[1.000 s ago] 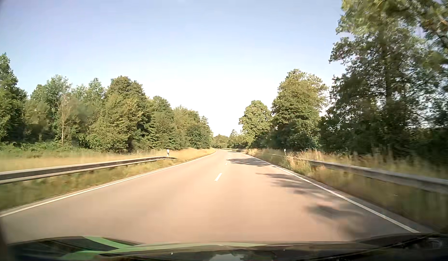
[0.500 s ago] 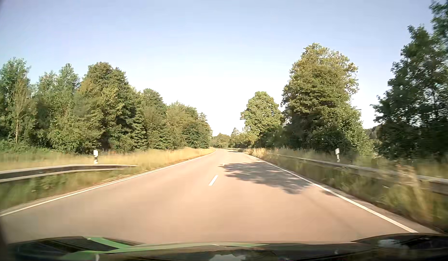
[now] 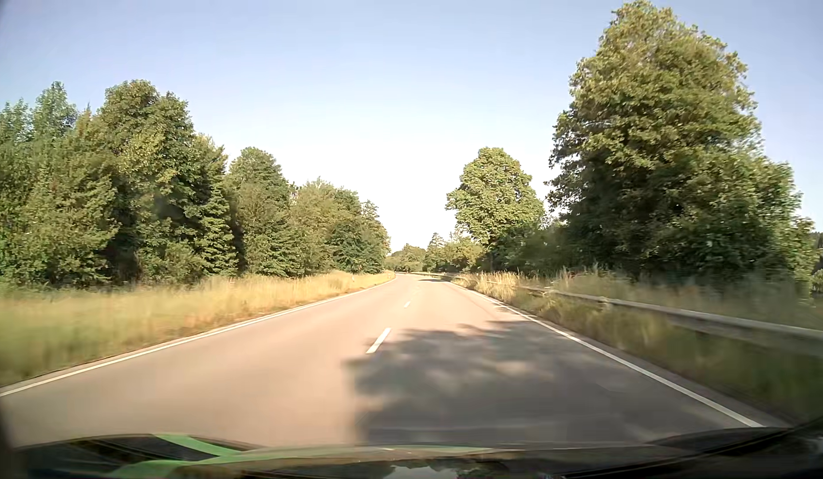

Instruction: Follow the waypoints while adhering to traffic rules and regulations

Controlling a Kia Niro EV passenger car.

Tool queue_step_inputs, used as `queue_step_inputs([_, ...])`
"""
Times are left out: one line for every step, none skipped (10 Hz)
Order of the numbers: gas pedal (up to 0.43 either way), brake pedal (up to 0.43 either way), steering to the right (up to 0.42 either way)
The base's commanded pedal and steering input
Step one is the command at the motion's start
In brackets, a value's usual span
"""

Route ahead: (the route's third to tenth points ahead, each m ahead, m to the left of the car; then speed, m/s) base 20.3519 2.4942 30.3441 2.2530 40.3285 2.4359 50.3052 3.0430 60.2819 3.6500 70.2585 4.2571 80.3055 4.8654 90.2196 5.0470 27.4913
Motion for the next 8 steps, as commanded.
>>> queue_step_inputs([0.268, 0.0, -0.005])
queue_step_inputs([0.28, 0.0, -0.005])
queue_step_inputs([0.28, 0.0, -0.005])
queue_step_inputs([0.28, 0.0, -0.005])
queue_step_inputs([0.28, 0.0, -0.005])
queue_step_inputs([0.28, 0.0, -0.006])
queue_step_inputs([0.268, 0.0, -0.005])
queue_step_inputs([0.268, 0.0, -0.005])
